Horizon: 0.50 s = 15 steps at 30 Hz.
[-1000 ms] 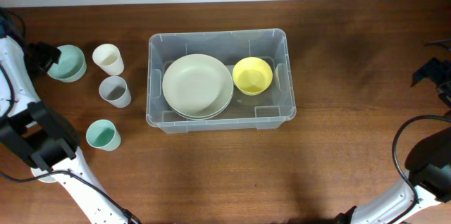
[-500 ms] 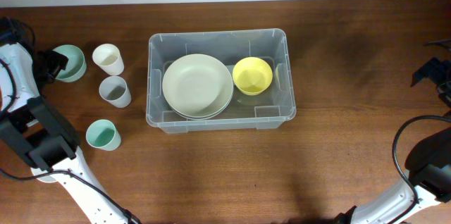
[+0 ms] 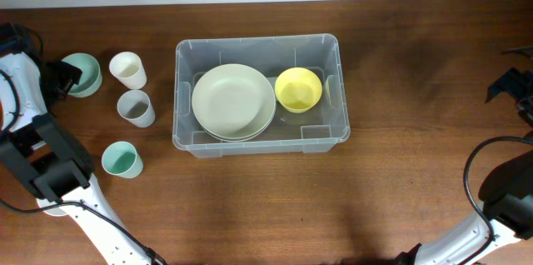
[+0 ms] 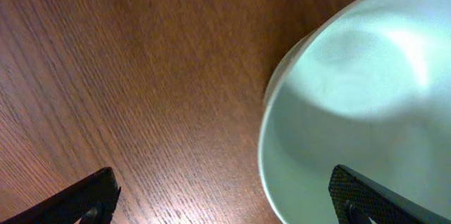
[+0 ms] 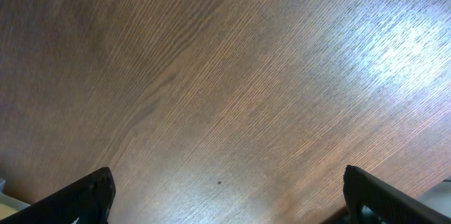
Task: Pack container
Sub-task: 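Close the left gripper on the mint bowl rim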
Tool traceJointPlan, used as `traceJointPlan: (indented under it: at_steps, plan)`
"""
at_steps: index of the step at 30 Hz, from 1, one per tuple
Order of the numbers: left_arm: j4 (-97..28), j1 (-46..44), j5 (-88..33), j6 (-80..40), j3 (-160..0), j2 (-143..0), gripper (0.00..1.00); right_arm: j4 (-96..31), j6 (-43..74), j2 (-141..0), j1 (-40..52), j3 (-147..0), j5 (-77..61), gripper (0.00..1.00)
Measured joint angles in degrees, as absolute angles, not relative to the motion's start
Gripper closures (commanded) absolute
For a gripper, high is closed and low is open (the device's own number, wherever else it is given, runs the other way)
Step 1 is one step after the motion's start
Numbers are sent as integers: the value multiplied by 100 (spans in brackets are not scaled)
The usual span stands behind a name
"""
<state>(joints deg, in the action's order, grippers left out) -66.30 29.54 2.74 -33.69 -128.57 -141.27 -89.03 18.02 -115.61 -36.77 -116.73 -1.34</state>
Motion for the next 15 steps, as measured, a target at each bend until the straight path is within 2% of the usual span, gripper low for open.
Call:
traceJointPlan:
  at_steps: [3, 9, 10, 15]
  plan:
    - [-6587, 2954, 187, -3369, -12759, -14127, 3, -8903, 1800, -11561, -3677, -11673, -134, 1]
    - [-6458, 2954, 43, -3376, -12722, -14127, 11, -8903, 1802, -11561, -3677, -11673, -134, 1]
    - [-6442, 2954, 32, -3376, -12722, -14127, 17, -8903, 1802, -11561, -3677, -11673, -134, 1]
    - [-6434, 2954, -8, -3420, -12720, -14127, 33, -8903, 1802, -11561, -3677, -11673, -134, 1]
